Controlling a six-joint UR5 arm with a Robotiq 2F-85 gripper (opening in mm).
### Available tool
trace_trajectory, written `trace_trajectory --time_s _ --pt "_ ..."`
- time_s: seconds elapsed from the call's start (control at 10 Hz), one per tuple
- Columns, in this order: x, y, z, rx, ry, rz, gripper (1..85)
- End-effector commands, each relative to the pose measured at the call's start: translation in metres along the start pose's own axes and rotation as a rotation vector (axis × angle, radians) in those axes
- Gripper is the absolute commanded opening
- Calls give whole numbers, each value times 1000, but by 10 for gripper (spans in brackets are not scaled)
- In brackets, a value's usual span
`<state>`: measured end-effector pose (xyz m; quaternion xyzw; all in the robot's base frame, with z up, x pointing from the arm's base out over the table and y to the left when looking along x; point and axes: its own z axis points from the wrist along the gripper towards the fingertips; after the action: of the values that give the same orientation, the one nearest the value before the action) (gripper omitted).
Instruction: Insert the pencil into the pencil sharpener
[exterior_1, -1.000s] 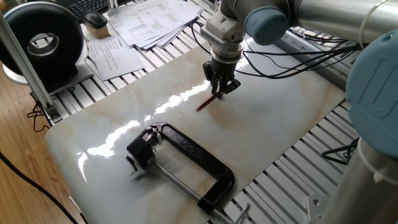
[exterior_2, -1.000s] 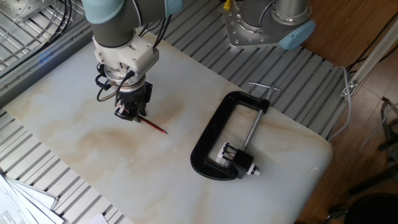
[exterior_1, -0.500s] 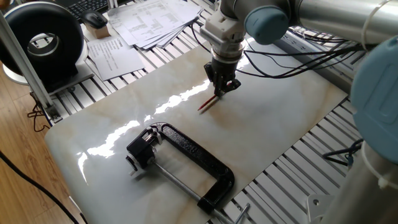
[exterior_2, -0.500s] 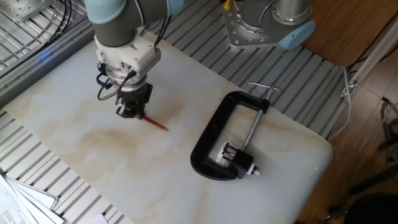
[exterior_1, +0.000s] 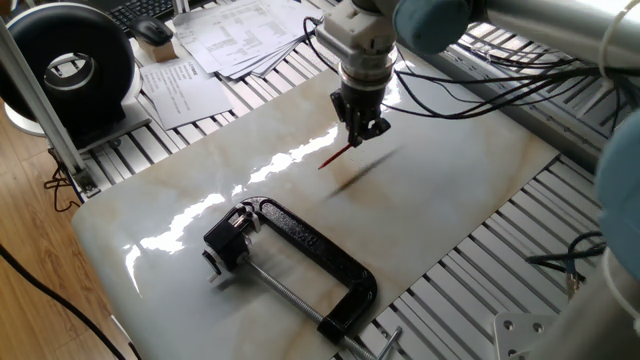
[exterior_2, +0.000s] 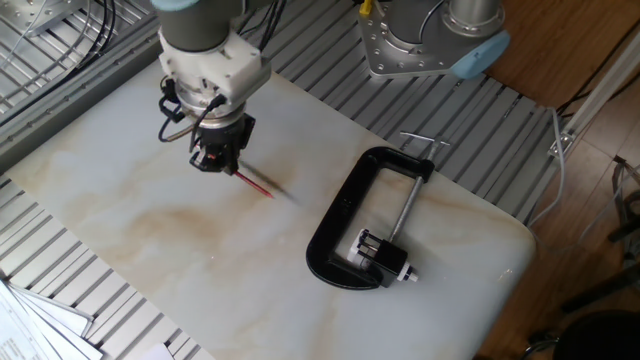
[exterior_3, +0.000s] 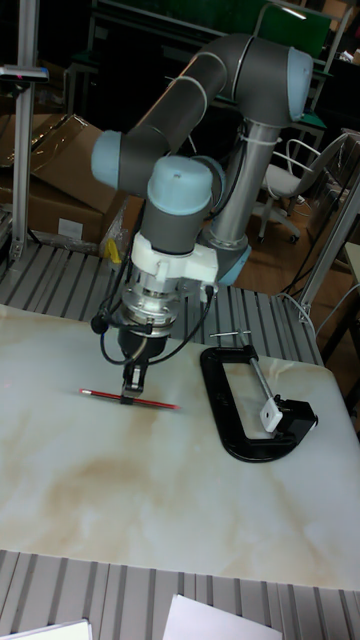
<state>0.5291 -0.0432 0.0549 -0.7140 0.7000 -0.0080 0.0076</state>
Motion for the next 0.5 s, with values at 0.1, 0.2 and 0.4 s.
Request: trace_trajectory --time_s 0.1,0.2,0.4 --pt "-71 5 -31 -11 -91 24 13" --pt "-92 5 -40 -8 -86 41 13" --pt "-83 4 -39 3 -43 -5 13"
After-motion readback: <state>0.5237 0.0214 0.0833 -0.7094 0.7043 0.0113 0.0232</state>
